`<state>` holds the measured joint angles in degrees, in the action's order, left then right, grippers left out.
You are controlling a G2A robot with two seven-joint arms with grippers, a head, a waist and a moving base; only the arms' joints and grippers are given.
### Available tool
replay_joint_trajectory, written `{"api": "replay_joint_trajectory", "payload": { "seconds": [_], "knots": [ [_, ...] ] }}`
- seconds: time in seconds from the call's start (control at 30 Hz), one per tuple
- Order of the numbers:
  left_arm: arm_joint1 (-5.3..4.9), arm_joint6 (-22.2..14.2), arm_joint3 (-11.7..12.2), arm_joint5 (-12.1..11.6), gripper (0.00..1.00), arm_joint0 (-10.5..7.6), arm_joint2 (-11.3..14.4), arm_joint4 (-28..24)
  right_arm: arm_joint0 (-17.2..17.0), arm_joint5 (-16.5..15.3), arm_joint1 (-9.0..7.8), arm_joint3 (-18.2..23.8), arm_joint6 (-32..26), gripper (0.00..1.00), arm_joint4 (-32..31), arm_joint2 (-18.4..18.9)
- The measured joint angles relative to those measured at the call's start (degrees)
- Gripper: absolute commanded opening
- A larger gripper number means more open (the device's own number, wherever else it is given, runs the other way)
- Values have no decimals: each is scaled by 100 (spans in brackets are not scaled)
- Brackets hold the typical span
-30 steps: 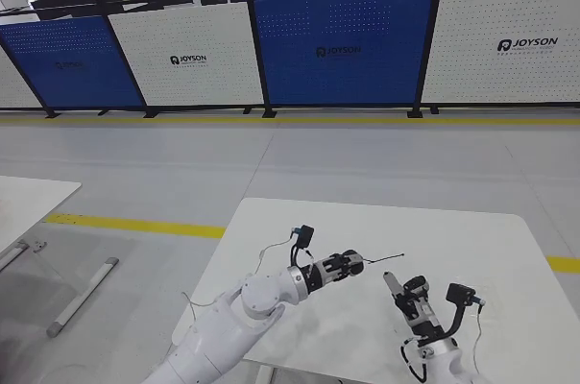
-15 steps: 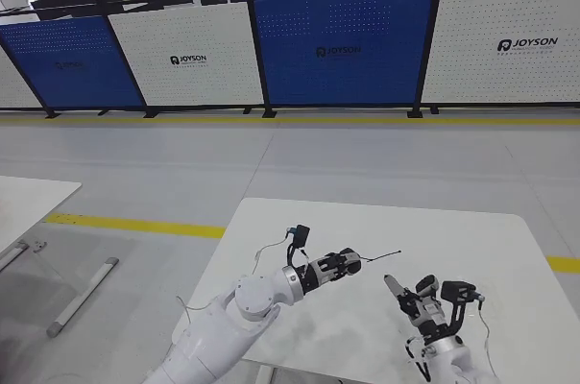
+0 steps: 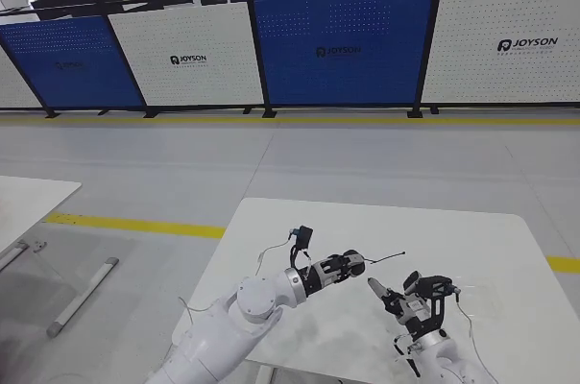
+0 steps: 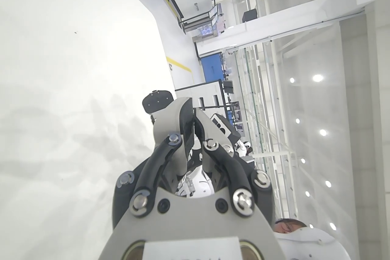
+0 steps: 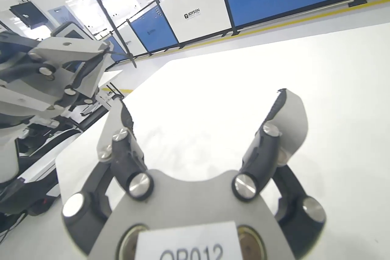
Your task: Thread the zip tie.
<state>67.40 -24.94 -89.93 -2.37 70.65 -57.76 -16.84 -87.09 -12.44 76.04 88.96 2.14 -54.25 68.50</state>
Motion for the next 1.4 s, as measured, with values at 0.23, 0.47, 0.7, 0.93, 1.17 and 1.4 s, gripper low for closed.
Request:
{"api": "replay_joint_trajectory", "payload": {
  "seconds": [0.23, 0.47, 0.7, 0.93, 1.17, 1.4],
  "knots": [
    [17, 93, -52, 24, 0, 17, 68, 34, 104, 559, 44, -130, 313, 100, -421, -168],
    [24, 109, -54, 30, 0, 2, 84, 31, 107, 540, 47, -146, 333, 100, -415, -180],
    [39, 212, -87, 63, 0, 29, 140, 84, 92, 326, 39, -89, 360, 49, -361, -163],
    [46, 231, -139, 84, 0, 42, 165, 135, 125, 70, 27, -52, 180, 38, -259, -162],
    [47, 230, -168, 141, 0, 64, 202, 241, 121, -141, 12, -4, 73, 40, -189, -161],
    [57, 254, -149, 176, 0, 61, 236, 288, 73, -280, -6, 88, 96, 39, -244, -167]
  ]
}}
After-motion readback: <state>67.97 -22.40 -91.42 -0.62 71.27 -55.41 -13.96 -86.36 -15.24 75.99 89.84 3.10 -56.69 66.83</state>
